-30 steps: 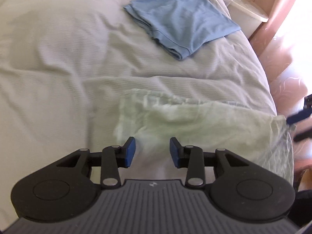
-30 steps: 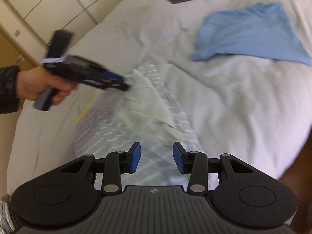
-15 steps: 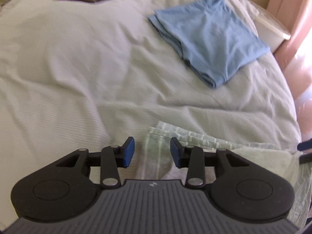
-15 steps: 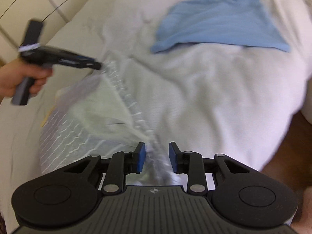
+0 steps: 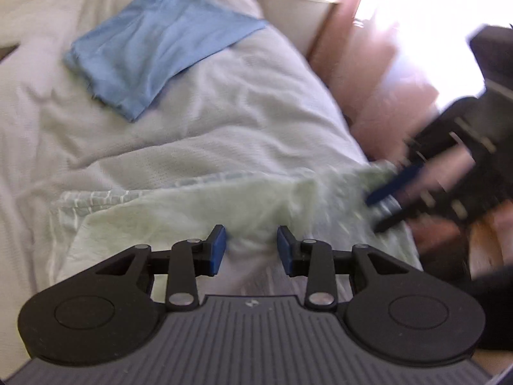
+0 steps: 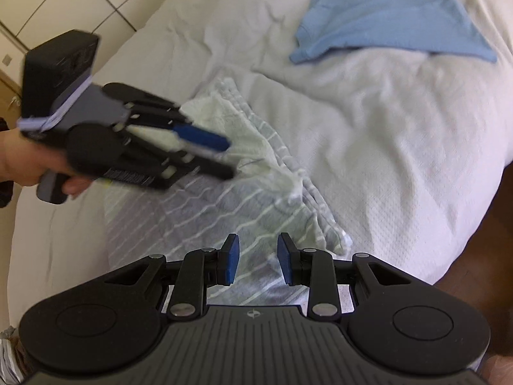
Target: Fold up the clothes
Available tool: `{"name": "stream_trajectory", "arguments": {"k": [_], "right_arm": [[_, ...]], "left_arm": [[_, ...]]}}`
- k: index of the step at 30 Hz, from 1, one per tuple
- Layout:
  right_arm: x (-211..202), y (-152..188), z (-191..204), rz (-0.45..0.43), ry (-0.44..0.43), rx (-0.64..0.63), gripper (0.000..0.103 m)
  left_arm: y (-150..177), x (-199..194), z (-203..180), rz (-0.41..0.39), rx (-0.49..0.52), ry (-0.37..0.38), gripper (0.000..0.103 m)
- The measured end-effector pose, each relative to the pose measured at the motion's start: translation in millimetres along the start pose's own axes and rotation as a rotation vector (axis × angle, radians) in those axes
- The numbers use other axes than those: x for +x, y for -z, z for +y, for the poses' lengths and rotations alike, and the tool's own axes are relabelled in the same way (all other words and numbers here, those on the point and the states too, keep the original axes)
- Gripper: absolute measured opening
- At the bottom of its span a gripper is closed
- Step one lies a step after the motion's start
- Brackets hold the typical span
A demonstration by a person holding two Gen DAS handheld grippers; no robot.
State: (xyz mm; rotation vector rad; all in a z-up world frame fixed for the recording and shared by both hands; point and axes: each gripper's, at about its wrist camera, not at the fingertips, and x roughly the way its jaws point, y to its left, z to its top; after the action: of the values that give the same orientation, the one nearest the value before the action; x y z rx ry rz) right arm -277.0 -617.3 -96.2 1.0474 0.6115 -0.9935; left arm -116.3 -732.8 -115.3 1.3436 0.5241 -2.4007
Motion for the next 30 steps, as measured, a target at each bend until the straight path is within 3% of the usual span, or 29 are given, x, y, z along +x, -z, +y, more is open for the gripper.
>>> {"name": "stream_trajectory", "arguments": {"k": [3, 6, 10, 13, 16, 18, 20, 22, 25, 30], "right_arm": [[-4, 4, -5, -0.003, 0.025, 0.019, 0.031], [-7, 9, -9, -0.006, 0.05, 0.038, 0.029], [-8, 12, -13, -0.01, 0.054, 0.046, 0.032], [-2, 9, -12, -0.01, 0.005, 0.023, 0.032], [4, 5, -13, -0.012, -0.039, 0.006, 0.031], [11, 1, -33, -0.027, -0.002, 0.071, 0.029], [14, -2, -52, -0.042, 0.036, 0.129, 0.03], [4, -3, -51, -0.042, 0.049, 0.104, 0.041], [-10, -5, -51, -0.042, 0.068, 0.065, 0.04], [-31, -5, -27, -0.025, 0.032, -0.048, 0.04]], "left_arm": [[-8, 9, 21, -0.025, -0.067, -0.054, 0.032], [-14, 10, 43, -0.03, -0.122, -0.116, 0.025], [-16, -21, 67, -0.076, -0.226, -0.182, 0.02], [-4, -47, 60, -0.088, -0.227, -0.191, 0.02], [12, -53, 39, -0.042, -0.192, -0.158, 0.02], [21, -45, 25, 0.001, -0.171, -0.159, 0.021], [29, -37, 21, 0.017, -0.19, -0.188, 0.022], [33, -29, 22, 0.018, -0.222, -0.216, 0.025], [33, -32, 32, -0.003, -0.272, -0.272, 0.025], [46, -84, 57, -0.061, -0.441, -0.404, 0.025]]}}
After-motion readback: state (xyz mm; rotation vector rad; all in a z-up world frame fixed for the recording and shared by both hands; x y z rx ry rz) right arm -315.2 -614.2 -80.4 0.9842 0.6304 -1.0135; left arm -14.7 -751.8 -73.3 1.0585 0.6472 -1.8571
